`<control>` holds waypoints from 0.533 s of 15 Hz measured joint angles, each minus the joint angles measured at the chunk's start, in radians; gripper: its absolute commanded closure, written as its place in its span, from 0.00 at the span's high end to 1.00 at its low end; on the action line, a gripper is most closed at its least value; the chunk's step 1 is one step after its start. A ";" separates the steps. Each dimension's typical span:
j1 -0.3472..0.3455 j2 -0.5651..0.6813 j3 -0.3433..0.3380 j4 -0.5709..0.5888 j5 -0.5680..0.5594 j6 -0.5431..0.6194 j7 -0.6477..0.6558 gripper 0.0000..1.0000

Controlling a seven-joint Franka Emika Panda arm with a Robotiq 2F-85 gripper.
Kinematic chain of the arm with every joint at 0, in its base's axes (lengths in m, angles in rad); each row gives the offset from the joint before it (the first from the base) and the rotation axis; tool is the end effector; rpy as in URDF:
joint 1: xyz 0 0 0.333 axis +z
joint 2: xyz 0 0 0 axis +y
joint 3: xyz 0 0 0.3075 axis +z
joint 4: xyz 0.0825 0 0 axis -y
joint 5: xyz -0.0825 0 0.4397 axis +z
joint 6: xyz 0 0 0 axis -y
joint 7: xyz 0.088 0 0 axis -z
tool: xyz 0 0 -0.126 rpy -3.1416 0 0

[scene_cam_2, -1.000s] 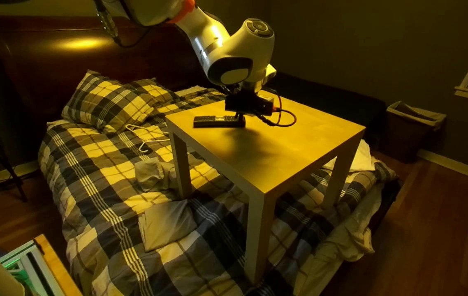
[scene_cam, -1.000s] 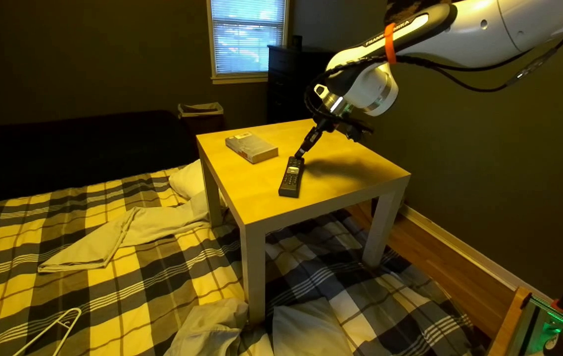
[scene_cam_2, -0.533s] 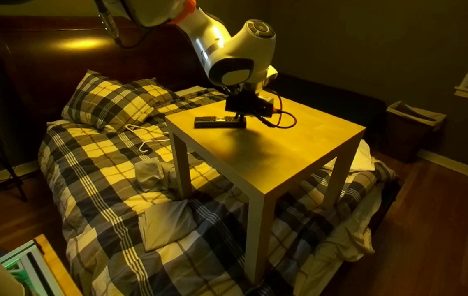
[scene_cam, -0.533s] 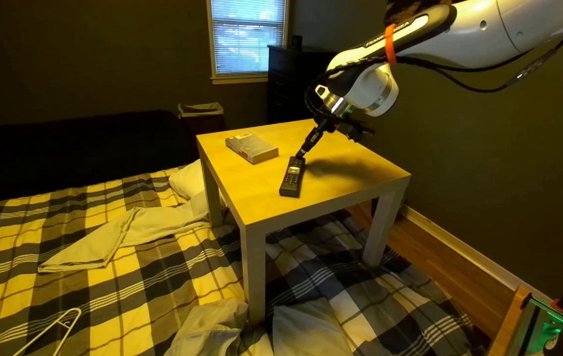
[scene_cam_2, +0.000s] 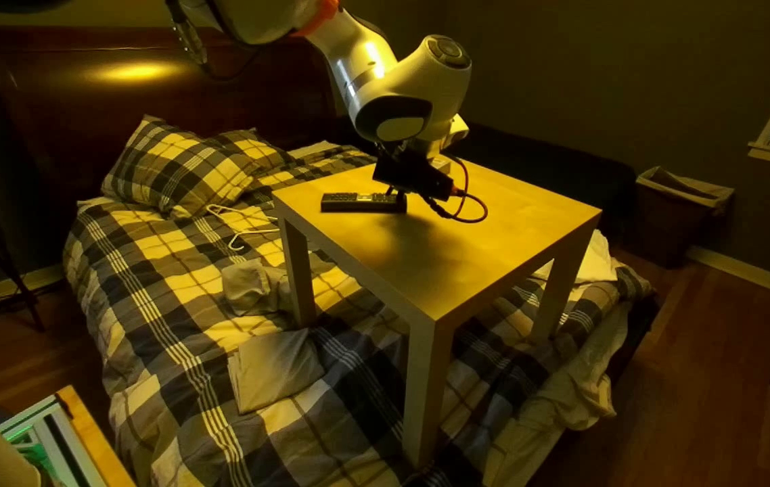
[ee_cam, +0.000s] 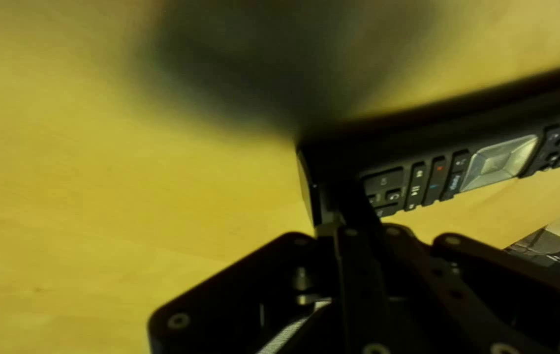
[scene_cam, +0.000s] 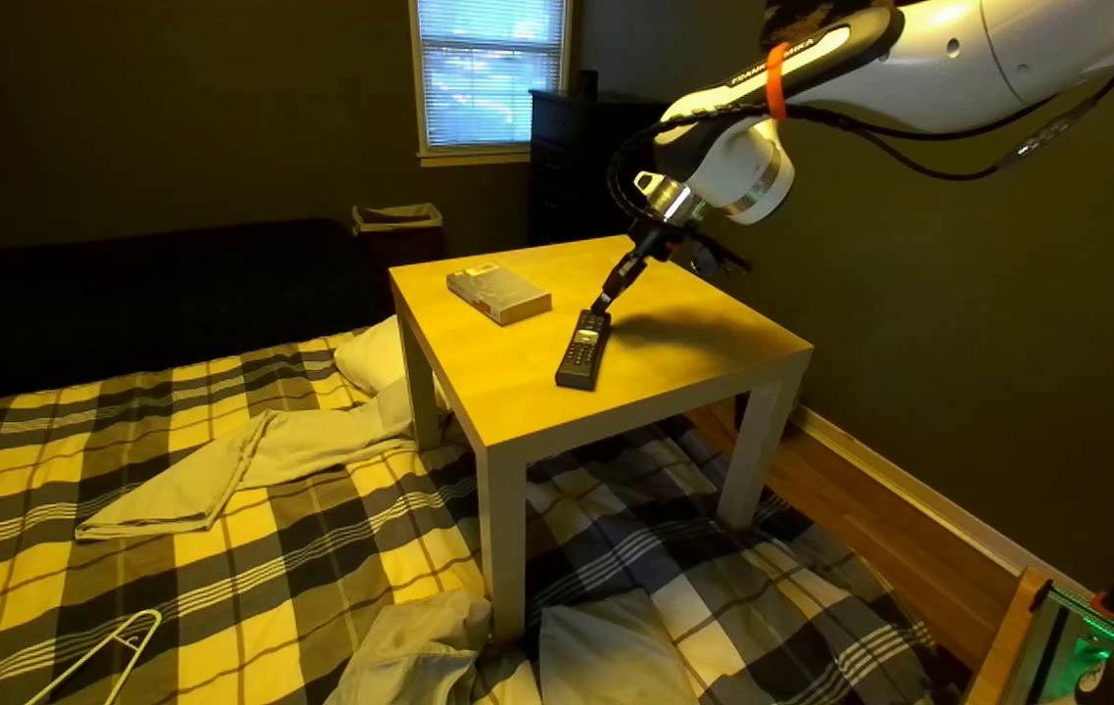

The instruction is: Push the topmost button on the black remote

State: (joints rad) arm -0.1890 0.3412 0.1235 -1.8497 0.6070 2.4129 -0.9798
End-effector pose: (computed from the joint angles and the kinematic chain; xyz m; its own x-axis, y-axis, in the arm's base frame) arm 0.7009 -0.0395 0.3080 0.8034 0.3688 0.4675 0.5017 -0.8421 -0.1978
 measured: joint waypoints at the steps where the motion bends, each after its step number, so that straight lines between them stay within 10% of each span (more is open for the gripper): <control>1: -0.002 0.002 -0.002 0.003 0.004 -0.005 0.005 0.00; 8: -0.002 0.005 -0.004 0.007 0.008 -0.009 0.015 0.00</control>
State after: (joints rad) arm -0.1912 0.3458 0.1199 -1.8429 0.6148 2.4042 -0.9645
